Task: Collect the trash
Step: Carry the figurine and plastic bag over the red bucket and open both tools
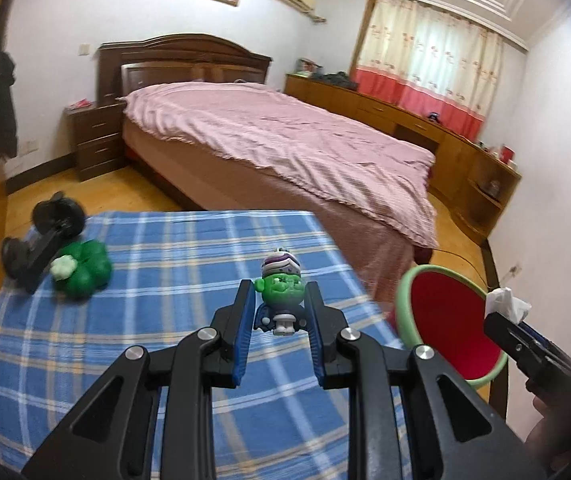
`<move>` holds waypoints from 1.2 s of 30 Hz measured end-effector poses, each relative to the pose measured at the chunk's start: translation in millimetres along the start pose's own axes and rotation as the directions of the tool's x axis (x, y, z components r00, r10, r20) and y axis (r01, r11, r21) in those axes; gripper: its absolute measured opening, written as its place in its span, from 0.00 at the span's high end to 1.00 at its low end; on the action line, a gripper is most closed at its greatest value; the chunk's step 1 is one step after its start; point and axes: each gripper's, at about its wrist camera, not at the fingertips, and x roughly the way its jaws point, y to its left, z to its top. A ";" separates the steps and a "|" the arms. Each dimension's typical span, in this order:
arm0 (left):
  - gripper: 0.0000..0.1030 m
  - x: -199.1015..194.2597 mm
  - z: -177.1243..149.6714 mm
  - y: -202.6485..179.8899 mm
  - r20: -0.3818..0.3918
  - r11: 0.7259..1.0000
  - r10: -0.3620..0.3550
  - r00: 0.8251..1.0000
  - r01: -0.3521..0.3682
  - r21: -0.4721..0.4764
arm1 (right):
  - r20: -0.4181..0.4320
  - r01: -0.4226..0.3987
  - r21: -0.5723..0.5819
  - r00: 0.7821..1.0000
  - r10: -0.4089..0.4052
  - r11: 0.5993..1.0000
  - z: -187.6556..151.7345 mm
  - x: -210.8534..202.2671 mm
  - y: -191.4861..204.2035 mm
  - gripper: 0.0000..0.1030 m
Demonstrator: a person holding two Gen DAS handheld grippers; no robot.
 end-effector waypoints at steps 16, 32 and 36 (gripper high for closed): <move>0.76 39.4 -11.5 -92.2 -0.084 0.978 -0.150 0.985 0.161 0.131 | 0.000 0.117 0.091 0.993 -0.118 0.989 -14.3 -10.3 -76.5 0.28; 0.76 124.4 -41.9 -180.7 -0.268 0.925 -0.214 0.939 0.284 0.253 | -0.094 0.201 0.182 0.978 -0.187 0.962 -31.2 30.0 -155.8 0.28; 0.76 133.5 -46.6 -194.4 -0.293 0.911 -0.227 0.929 0.309 0.274 | -0.107 0.206 0.190 0.976 -0.188 0.960 -33.6 37.0 -165.3 0.28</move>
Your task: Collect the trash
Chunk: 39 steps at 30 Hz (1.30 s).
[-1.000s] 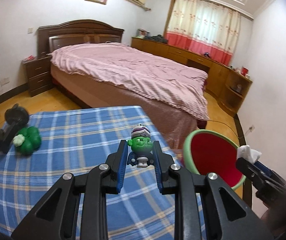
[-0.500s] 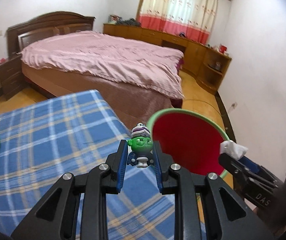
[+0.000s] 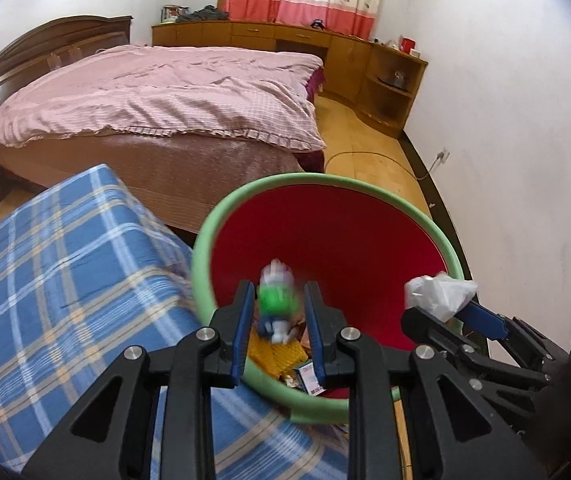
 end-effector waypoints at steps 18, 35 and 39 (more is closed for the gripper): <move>0.75 -37.1 -12.9 29.9 0.009 0.992 0.079 0.997 -0.077 -0.096 | 0.039 -0.069 -0.033 0.997 0.071 0.997 -3.7 -22.5 23.6 0.20; 0.56 -138.8 -45.8 79.4 0.090 0.952 0.236 0.968 -0.211 -0.221 | 0.097 -0.136 -0.154 0.984 0.152 0.979 -27.2 -80.0 101.1 0.06; 0.55 -158.7 -55.9 87.4 0.096 0.932 0.291 0.952 -0.259 -0.254 | 0.109 -0.139 -0.181 0.981 0.160 0.974 -32.2 -91.3 114.5 0.02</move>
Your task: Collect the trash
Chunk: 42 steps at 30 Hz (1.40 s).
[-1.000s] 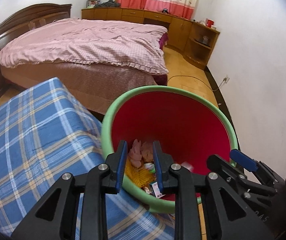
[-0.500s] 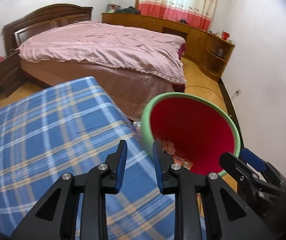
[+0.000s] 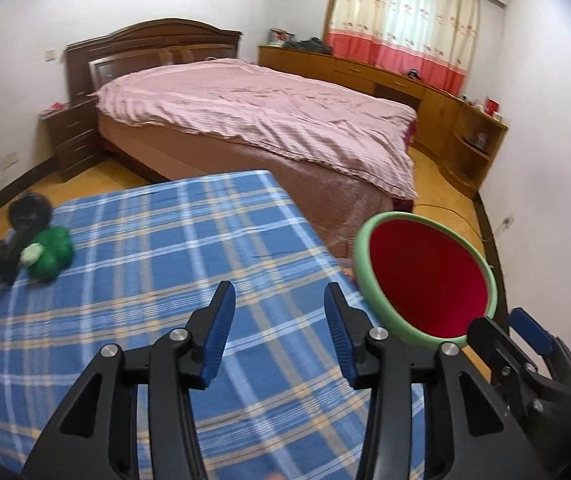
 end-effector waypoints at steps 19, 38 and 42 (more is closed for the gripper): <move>0.55 -59.0 -23.2 44.1 0.077 0.990 0.120 0.990 -0.115 -0.076 | 0.036 -0.032 -0.070 0.999 0.035 0.997 -14.5 -37.5 49.6 0.00; 0.55 -75.4 -25.5 51.6 0.106 0.986 0.144 0.984 -0.133 -0.104 | 0.043 -0.043 -0.089 0.998 0.047 0.995 -15.9 -46.4 61.7 0.00; 0.55 -75.8 -25.1 51.5 0.106 0.986 0.144 0.984 -0.133 -0.103 | 0.042 -0.043 -0.087 0.998 0.047 0.995 -16.1 -46.3 62.1 0.00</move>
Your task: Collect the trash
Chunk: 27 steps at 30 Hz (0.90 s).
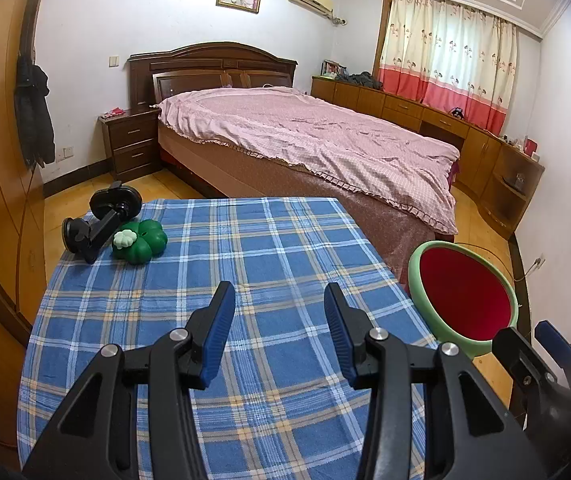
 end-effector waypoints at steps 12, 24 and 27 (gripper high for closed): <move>0.55 -0.2 -0.1 0.1 0.001 1.000 0.000 1.000 0.000 -0.002 | -0.001 0.000 0.000 1.000 0.000 1.000 0.9 -1.3 0.8 0.00; 0.55 -0.2 0.0 0.3 0.001 1.000 0.000 1.000 0.000 -0.001 | -0.001 0.001 -0.001 1.000 -0.001 1.000 0.8 -1.5 1.3 0.00; 0.55 -0.3 0.2 0.4 0.001 1.000 -0.001 1.000 0.001 -0.001 | -0.001 0.000 0.000 1.000 0.000 1.000 0.8 -1.5 1.4 0.00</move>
